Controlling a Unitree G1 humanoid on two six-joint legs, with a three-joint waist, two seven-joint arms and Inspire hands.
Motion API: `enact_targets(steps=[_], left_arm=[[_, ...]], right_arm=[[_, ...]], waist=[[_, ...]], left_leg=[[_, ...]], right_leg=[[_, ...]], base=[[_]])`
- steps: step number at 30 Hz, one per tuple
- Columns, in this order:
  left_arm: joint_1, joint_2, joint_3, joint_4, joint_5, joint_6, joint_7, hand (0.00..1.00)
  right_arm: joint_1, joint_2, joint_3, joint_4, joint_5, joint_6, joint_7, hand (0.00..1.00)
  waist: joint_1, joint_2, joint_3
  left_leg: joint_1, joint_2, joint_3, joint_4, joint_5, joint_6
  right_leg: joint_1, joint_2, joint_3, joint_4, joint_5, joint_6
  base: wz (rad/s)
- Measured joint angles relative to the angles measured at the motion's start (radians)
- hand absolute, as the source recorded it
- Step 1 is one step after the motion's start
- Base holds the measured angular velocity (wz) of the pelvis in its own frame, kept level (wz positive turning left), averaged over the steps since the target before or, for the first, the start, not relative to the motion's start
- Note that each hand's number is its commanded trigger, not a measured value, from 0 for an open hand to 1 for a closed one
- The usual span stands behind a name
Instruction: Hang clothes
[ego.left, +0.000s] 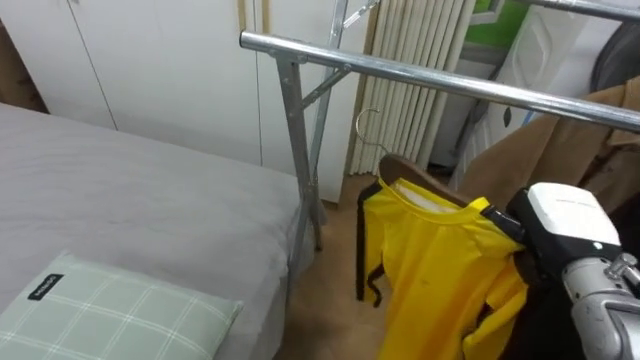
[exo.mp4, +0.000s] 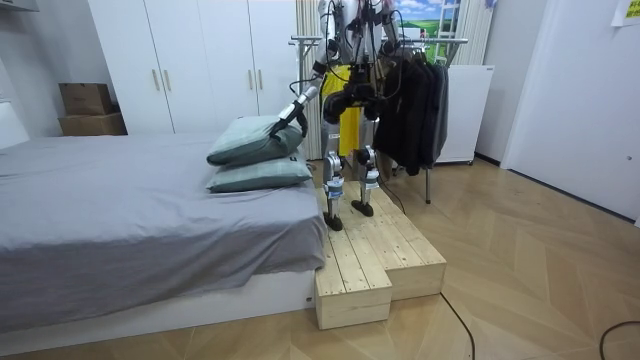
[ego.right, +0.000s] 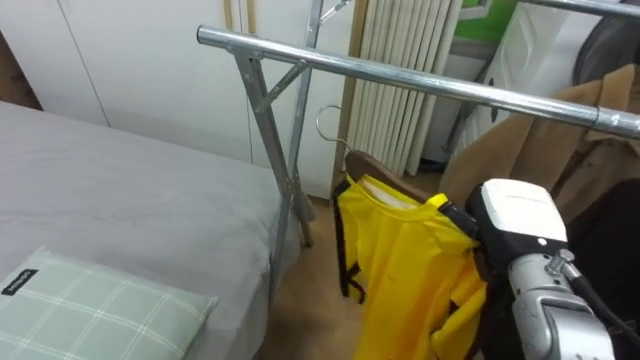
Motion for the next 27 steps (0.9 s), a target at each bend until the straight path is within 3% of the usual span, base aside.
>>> enact_targets(steps=[7, 14, 21, 27], left_arm=[[0.000, -0.005, 0.000, 0.000, 0.000, 0.000, 0.015, 0.00], [0.000, -0.011, 0.001, 0.000, -0.009, 0.000, 0.040, 0.00], [0.000, -0.016, 0.002, 0.000, -0.009, 0.000, 0.057, 0.00], [0.000, -0.016, 0.002, 0.000, -0.009, 0.000, 0.058, 0.00]], right_arm=[[0.048, 0.012, -0.042, -0.157, -0.008, -0.006, 0.000, 1.00], [0.064, 0.025, -0.049, -0.245, 0.032, -0.042, 0.001, 1.00], [0.068, 0.057, -0.080, -0.333, 0.088, -0.041, -0.012, 1.00], [0.074, 0.060, -0.080, -0.347, 0.090, -0.041, -0.012, 1.00]], waist=[[0.000, 0.007, 0.0020], [-0.003, 0.015, 0.0014], [-0.004, 0.015, 0.0009], [-0.004, 0.013, 0.0000]], left_leg=[[0.005, 0.002, 0.002, 0.000, 0.000, 0.000], [0.005, 0.003, 0.012, -0.002, 0.000, -0.001], [0.007, 0.004, 0.014, -0.001, 0.000, -0.001], [0.008, 0.003, 0.015, 0.004, 0.001, -0.001]], right_leg=[[0.003, 0.001, -0.002, -0.001, 0.001, -0.001], [-0.006, 0.004, 0.003, 0.005, 0.001, -0.002], [-0.007, 0.008, 0.015, 0.012, 0.000, -0.002], [-0.008, 0.008, 0.018, 0.020, -0.002, -0.002]], base=[[-0.01], [-0.04], [0.00], [0.00]])
